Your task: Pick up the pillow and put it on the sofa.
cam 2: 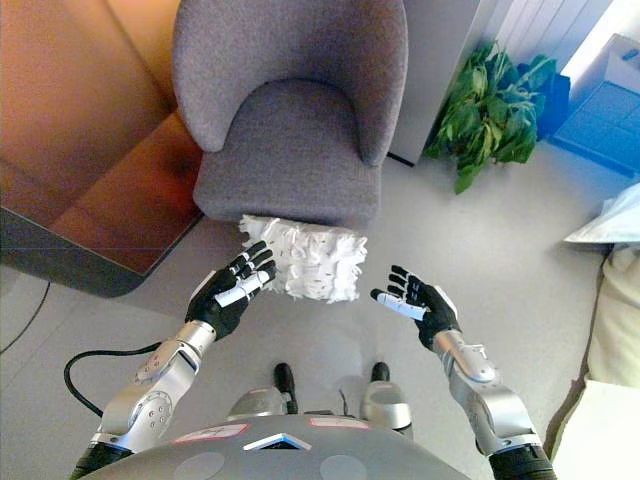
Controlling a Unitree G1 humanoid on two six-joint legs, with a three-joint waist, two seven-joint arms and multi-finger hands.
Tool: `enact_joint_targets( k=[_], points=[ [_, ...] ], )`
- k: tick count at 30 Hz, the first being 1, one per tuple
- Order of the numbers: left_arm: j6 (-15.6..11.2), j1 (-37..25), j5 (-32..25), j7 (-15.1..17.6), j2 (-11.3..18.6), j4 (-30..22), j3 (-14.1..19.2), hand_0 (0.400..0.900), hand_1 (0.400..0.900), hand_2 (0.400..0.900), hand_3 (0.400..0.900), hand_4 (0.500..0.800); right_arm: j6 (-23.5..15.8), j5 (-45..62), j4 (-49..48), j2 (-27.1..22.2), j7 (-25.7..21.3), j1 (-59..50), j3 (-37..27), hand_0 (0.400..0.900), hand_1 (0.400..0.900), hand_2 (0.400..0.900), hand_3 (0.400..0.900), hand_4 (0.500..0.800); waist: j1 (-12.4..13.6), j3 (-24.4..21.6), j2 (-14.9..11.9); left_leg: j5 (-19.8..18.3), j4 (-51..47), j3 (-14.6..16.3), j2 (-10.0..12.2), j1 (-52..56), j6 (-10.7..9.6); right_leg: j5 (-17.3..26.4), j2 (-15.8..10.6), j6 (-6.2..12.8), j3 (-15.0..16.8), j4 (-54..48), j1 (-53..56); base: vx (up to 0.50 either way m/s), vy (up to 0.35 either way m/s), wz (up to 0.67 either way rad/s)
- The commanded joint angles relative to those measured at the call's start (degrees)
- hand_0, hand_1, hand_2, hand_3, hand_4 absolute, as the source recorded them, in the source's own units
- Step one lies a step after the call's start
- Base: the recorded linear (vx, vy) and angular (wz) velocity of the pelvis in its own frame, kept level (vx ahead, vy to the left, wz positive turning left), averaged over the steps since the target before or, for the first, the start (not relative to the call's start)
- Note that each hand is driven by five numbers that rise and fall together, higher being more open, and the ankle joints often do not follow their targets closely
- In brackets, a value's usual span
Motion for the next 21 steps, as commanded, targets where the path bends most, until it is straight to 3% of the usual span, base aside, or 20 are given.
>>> enact_joint_targets(
  k=[1, 21],
  points=[
    [-3.9, -3.9, -1.9, -1.8, 0.5, -3.0, 2.6, 0.900, 0.900, 0.900, 0.900, 0.800, -4.1, 0.3, -4.2, 0.1, -0.2, -2.2, -1.7, 0.900, 0.900, 0.900, 0.900, 0.800, -0.3, -2.7, -0.7, -6.2, 4.4, 1.5, 0.4, 2.9, 0.5, 1.1, 0.8, 0.59, -0.1, 0.2, -1.5, 0.00, 0.000, 0.00],
    [-4.4, -2.9, -0.3, -1.8, 0.9, -3.4, 3.0, 0.900, 0.900, 0.900, 0.900, 0.800, -4.9, -1.6, -4.1, 0.6, -0.1, -1.9, -1.9, 0.900, 0.900, 0.900, 0.900, 0.800, -0.4, -3.2, -0.7, -5.8, 2.3, 2.6, 0.2, 3.8, 0.9, 1.1, 1.1, 0.78, 0.1, 0.2, -2.1, 0.00, -0.002, 0.00]
  ],
)
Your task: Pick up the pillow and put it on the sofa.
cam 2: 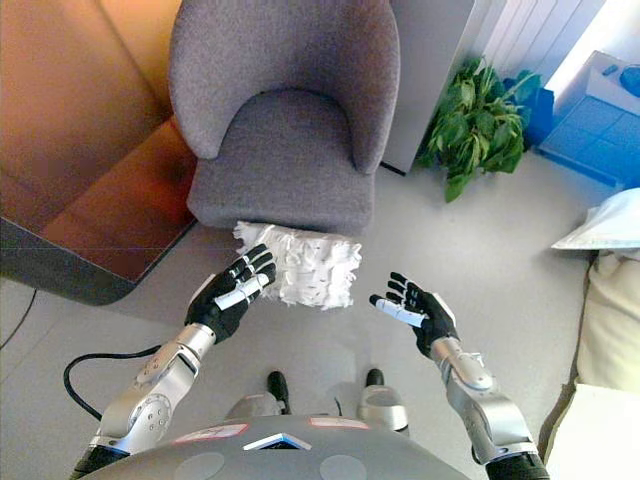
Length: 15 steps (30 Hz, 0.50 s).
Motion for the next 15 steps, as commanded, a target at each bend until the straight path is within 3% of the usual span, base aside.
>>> enact_joint_targets(
  k=[1, 12, 15],
  points=[
    [-4.5, -3.9, 0.1, -1.4, 0.8, -3.3, 2.9, 0.900, 0.900, 0.900, 0.900, 0.800, -5.0, -1.7, -4.0, -0.9, -0.3, -3.6, -1.8, 0.900, 0.900, 0.900, 0.900, 0.800, -0.2, -0.8, 0.7, -5.7, 2.5, 2.5, 0.3, 4.0, 0.8, 0.8, 1.3, 0.98, -0.1, 0.2, -1.7, 0.00, 0.000, 0.00],
    [-4.8, -3.5, -0.2, -0.4, 0.7, -3.1, 3.5, 0.900, 0.900, 0.900, 0.900, 0.800, -5.6, -3.1, -3.8, -1.3, -0.4, -4.1, -1.7, 0.900, 0.900, 0.900, 0.900, 0.800, 0.1, -0.6, 0.5, -6.0, 4.5, 2.1, 1.1, 3.4, 0.3, 0.3, 2.0, 0.23, 0.0, 0.2, -1.3, 0.01, -0.051, -0.02],
    [-5.1, -3.2, -0.8, 0.3, 0.7, -3.5, 3.8, 0.900, 0.900, 0.900, 0.900, 0.800, -5.9, -3.2, -3.7, -1.8, -0.3, -4.3, -1.7, 0.900, 0.900, 0.900, 0.900, 0.800, 0.6, 0.0, 0.3, -4.2, 9.6, 0.6, 2.4, 1.3, -0.9, 0.0, 2.6, -0.76, 0.3, 0.2, -1.2, 0.00, -0.088, -0.12]
  ],
)
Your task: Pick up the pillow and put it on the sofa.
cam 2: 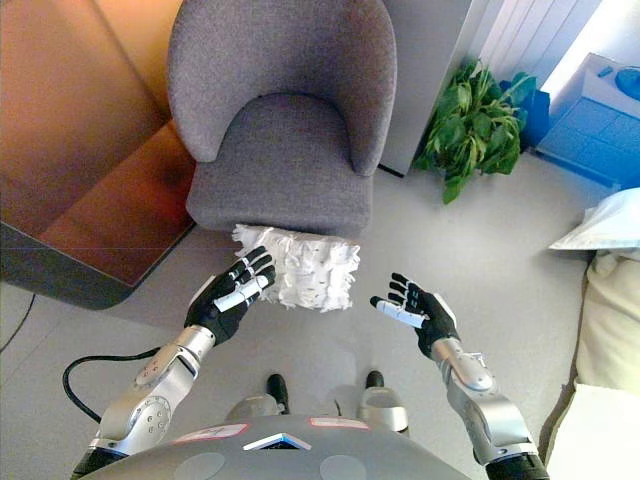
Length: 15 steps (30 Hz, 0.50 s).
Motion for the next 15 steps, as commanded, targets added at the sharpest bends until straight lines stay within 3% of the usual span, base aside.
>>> enact_joint_targets(
  k=[1, 4, 5, 8, 11, 15],
  points=[
    [-5.1, -3.9, -1.0, 0.3, 0.7, -3.7, 3.8, 0.900, 0.900, 0.900, 0.900, 0.800, -5.9, -1.1, -3.7, -2.0, -0.1, -4.5, -1.8, 0.900, 0.900, 0.900, 0.900, 0.800, 0.6, 0.4, 0.2, -3.7, 11.2, -0.5, 2.8, 0.1, -1.1, 0.0, 2.5, -1.07, -0.5, 0.2, -0.9, -0.02, -0.093, -0.16],
    [-5.6, -3.6, -1.7, 1.2, 0.6, -4.2, 4.0, 0.900, 0.900, 0.900, 0.900, 0.800, -6.3, -1.4, -3.7, -3.0, 0.3, -5.0, -2.0, 0.900, 0.900, 0.900, 0.900, 0.800, 0.9, 1.7, -0.4, 0.1, 20.8, -2.9, 4.9, -4.3, -2.8, 0.3, 2.6, -2.43, -0.4, 0.2, -1.1, -0.02, -0.081, -0.16],
    [-5.9, -3.5, -2.1, 1.3, 0.5, -4.2, 4.1, 0.900, 0.900, 0.900, 0.900, 0.800, -6.5, -1.3, -3.6, -3.7, 0.2, -5.1, -2.0, 0.900, 0.900, 0.900, 0.900, 0.800, 1.3, 2.7, -1.4, 1.8, 28.7, -4.2, 5.6, -7.7, -3.2, 0.8, 2.1, -3.31, -0.2, 0.2, -1.0, -0.01, -0.091, -0.12],
    [-6.1, -2.8, -2.5, 0.6, 0.1, -3.8, 4.8, 0.900, 0.900, 0.900, 0.900, 0.800, -7.0, -1.1, -3.0, -4.8, 0.7, -4.8, -2.3, 0.900, 0.900, 0.900, 0.900, 0.800, 1.8, 3.7, -2.7, 1.6, 37.1, -5.5, 5.3, -12.1, -2.5, 1.2, 1.3, -4.22, -0.1, 0.2, -0.4, 0.04, -0.033, -0.11],
    [-6.3, -1.3, -2.8, -0.3, -0.2, -4.0, 5.9, 0.900, 0.900, 0.900, 0.900, 0.800, -7.5, -1.3, -2.8, -5.0, 1.5, -3.9, -3.0, 0.900, 0.900, 0.900, 0.900, 0.800, 2.8, 4.6, -2.5, 2.1, 33.2, -5.3, 5.2, -12.6, -2.1, 0.2, 1.6, -3.90, 0.1, 0.2, 1.3, 0.16, 0.067, -0.08],
    [-6.7, 0.2, -3.3, -1.8, -0.5, -4.0, 6.9, 0.900, 0.900, 0.900, 0.900, 0.800, -8.0, -2.2, -3.7, -4.6, 2.5, -2.2, -4.1, 0.900, 0.900, 0.900, 0.900, 0.800, 2.8, 4.5, 0.2, 5.5, 17.8, -2.2, 6.1, -9.4, -2.9, -2.1, 3.9, -3.12, 0.6, 0.2, 2.7, 0.21, 0.125, 0.01]
  ],
)
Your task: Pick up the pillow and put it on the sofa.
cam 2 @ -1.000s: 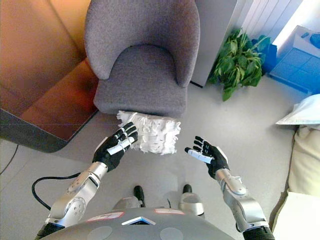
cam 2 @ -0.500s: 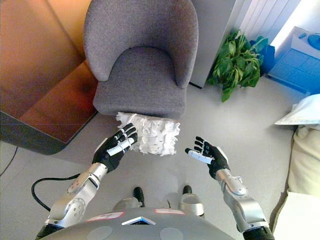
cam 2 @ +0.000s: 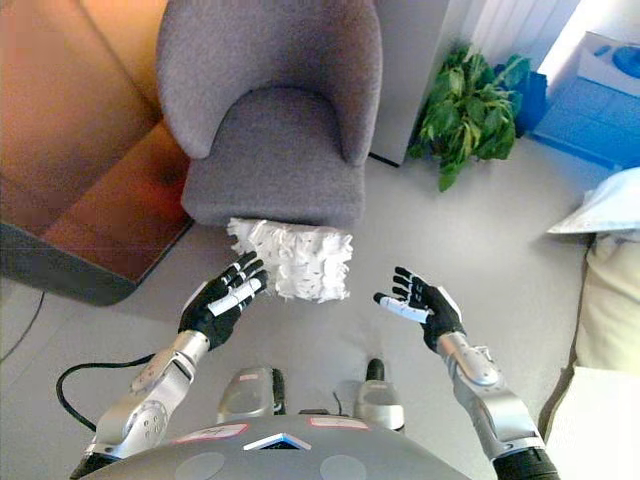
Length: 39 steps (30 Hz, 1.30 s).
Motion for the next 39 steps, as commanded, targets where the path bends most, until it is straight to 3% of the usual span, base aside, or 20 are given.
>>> enact_joint_targets(
  k=[1, 3, 6, 9, 11, 14, 17, 19, 24, 27, 29, 32, 36, 37, 39],
  points=[
    [-6.8, -1.7, -2.6, -2.6, -0.5, -4.3, 5.2, 0.900, 0.900, 0.900, 0.900, 0.800, -6.2, -1.1, -4.3, -1.9, 2.2, -2.1, -3.6, 0.900, 0.900, 0.900, 0.900, 0.800, 1.7, 0.4, 2.8, 8.2, -12.6, 0.6, 5.2, -0.4, -2.1, -3.5, 7.3, -1.25, -0.7, 0.1, 3.9, 0.35, 0.206, -0.05],
    [-7.9, -1.1, -2.9, -3.5, -0.8, -3.4, 4.5, 0.900, 0.900, 0.900, 0.900, 0.800, -7.0, -1.0, -4.6, -2.2, 2.7, -0.8, -4.2, 0.900, 0.900, 0.900, 0.900, 0.800, 2.5, 0.7, 3.7, 13.1, -19.3, 1.6, 5.7, -2.0, -3.6, -5.2, 8.6, -1.23, -0.2, 0.1, 6.1, 0.36, 0.165, -0.18],
    [-9.4, -0.5, -2.4, -5.2, -1.5, -3.3, 4.3, 0.900, 0.900, 0.900, 0.900, 0.800, -7.6, -0.5, -4.7, -2.9, 3.2, -0.1, -4.8, 0.900, 0.900, 0.900, 0.900, 0.800, 3.7, 1.5, 3.7, 16.8, -20.1, 2.6, 6.6, -6.1, -4.6, -6.8, 9.4, -1.95, 0.0, 0.1, 8.7, 0.33, 0.106, -0.24],
    [-10.3, -0.8, -3.0, -5.0, -1.2, -3.9, 4.0, 0.900, 0.900, 0.900, 0.900, 0.800, -8.3, -0.7, -4.1, -3.6, 4.1, -0.5, -4.5, 0.900, 0.900, 0.900, 0.900, 0.800, 3.6, 2.1, 2.8, 13.4, -19.9, 3.9, 6.8, -6.1, -4.3, -7.7, 8.4, -1.92, -1.0, 0.4, 9.6, 0.37, 0.143, -0.22],
    [-10.2, -0.9, -3.3, -4.3, -0.9, -3.7, 4.1, 0.900, 0.900, 0.900, 0.900, 0.800, -7.5, -0.4, -4.5, -3.6, 4.2, -0.3, -4.5, 0.900, 0.900, 0.900, 0.900, 0.800, 3.5, 2.7, 2.6, 11.9, -19.0, 5.6, 7.1, -5.7, -2.6, -8.2, 7.8, -1.68, -1.7, 2.1, 9.5, 0.32, 0.136, -0.22],
    [-9.9, -1.5, -2.9, -5.7, 0.7, -4.6, 4.7, 0.900, 0.900, 0.900, 0.900, 0.800, -7.3, 0.0, -6.0, -2.9, 7.5, 0.7, -5.0, 0.900, 0.900, 0.900, 0.900, 0.800, 3.7, 2.3, 0.6, 4.1, -15.8, 5.4, 6.2, -4.4, -0.2, -10.7, 4.5, 0.46, -3.8, 6.5, 10.6, 0.35, 0.113, -0.06],
    [-9.2, -2.6, -2.8, -6.2, 1.6, -4.3, 4.4, 0.900, 0.900, 0.900, 0.900, 0.800, -7.0, -0.9, -5.8, -1.8, 7.0, -0.8, -3.7, 0.900, 0.900, 0.900, 0.900, 0.800, 4.5, 2.1, -0.2, 1.6, -15.0, 4.6, 5.4, -3.5, 1.3, -10.9, 2.0, 2.38, -5.3, 11.0, 9.4, 0.28, 0.113, -0.02],
    [-8.6, -3.2, -2.5, -6.7, 2.3, -4.4, 4.9, 0.900, 0.900, 0.900, 0.900, 0.800, -6.4, -0.3, -5.2, -1.1, 6.5, -1.9, -3.3, 0.900, 0.900, 0.900, 0.900, 0.800, 5.2, 1.4, -0.9, 0.3, -15.5, 4.5, 4.0, -2.8, 2.8, -9.6, 0.4, 4.21, -5.7, 14.1, 8.9, 0.26, 0.149, -0.10],
    [-7.7, -3.9, -2.0, -7.6, 3.5, -4.7, 5.1, 0.900, 0.900, 0.900, 0.900, 0.800, -5.6, -1.7, -6.2, 1.1, 7.0, -1.7, -2.4, 0.900, 0.900, 0.900, 0.900, 0.800, 5.2, -0.8, -1.2, -2.3, -18.1, 5.9, -0.1, -0.1, 6.9, -1.5, -1.2, 6.74, -5.2, 27.9, 2.2, 0.21, 0.161, 0.11],
    [-8.4, -4.5, -1.5, -7.7, 3.8, -4.1, 4.5, 0.900, 0.900, 0.900, 0.900, 0.800, -6.5, -2.9, -6.2, 1.6, 6.2, -1.8, -1.1, 0.900, 0.900, 0.900, 0.900, 0.800, 4.7, -1.0, 0.1, -4.3, -18.6, 5.6, -0.8, 2.4, 8.5, 0.5, -1.0, 6.64, -5.7, 42.7, -3.9, 0.21, 0.162, 0.16],
    [-8.4, -4.9, -1.5, -6.9, 3.8, -4.1, 4.2, 0.900, 0.900, 0.900, 0.900, 0.800, -7.3, -3.9, -6.0, 1.6, 5.7, -2.2, -0.3, 0.900, 0.900, 0.900, 0.900, 0.800, 4.5, -1.1, 0.5, -5.1, -18.6, 5.4, -0.8, 3.7, 8.7, 0.5, -2.4, 5.93, -6.7, 45.3, -7.1, 0.19, 0.058, 0.09],
    [-7.3, -6.3, -2.3, -6.5, 4.0, -4.4, 4.6, 0.900, 0.900, 0.900, 0.900, 0.800, -8.3, -5.7, -5.2, 1.6, 6.1, -2.9, 0.6, 0.900, 0.900, 0.900, 0.900, 0.800, 4.1, -1.0, 0.7, -5.6, -18.2, 4.5, -0.4, 5.7, 7.5, 0.6, -5.2, 5.17, -7.9, 40.1, -9.6, 0.22, -0.145, 0.19],
    [-7.0, -8.0, -2.6, -5.3, 5.3, -4.1, 3.4, 0.900, 0.900, 0.900, 0.900, 0.800, -9.5, -5.8, -4.9, 1.1, 5.8, -2.8, 1.2, 0.900, 0.900, 0.900, 0.900, 0.800, 2.7, 0.1, -1.4, -6.7, -16.2, 2.1, 0.9, 6.9, 3.6, 11.3, -12.7, 8.23, -5.4, 19.4, -10.2, 0.21, -0.414, 0.31],
    [-7.2, -8.1, -3.0, -5.1, 5.6, -4.1, 3.0, 0.900, 0.900, 0.900, 0.900, 0.800, -9.2, -5.7, -5.2, 0.9, 6.1, -2.6, 1.0, 0.900, 0.900, 0.900, 0.900, 0.800, 2.3, 0.0, -1.8, -7.4, -15.4, 1.6, 1.9, 7.0, 2.3, 14.7, -14.9, 9.57, -4.7, 12.9, -10.0, 0.28, -0.584, 0.29],
    [-7.7, -7.7, -3.7, -4.7, 5.8, -4.0, 2.8, 0.900, 0.900, 0.900, 0.900, 0.800, -8.0, -6.0, -5.9, 0.4, 6.7, -2.6, 1.3, 0.900, 0.900, 0.900, 0.900, 0.800, 2.0, -0.3, -1.3, -8.0, -14.4, 1.1, 5.3, 7.7, 0.0, 21.0, -16.9, 9.57, -4.7, 5.0, -10.2, 0.25, -0.506, 0.11]
  ],
)
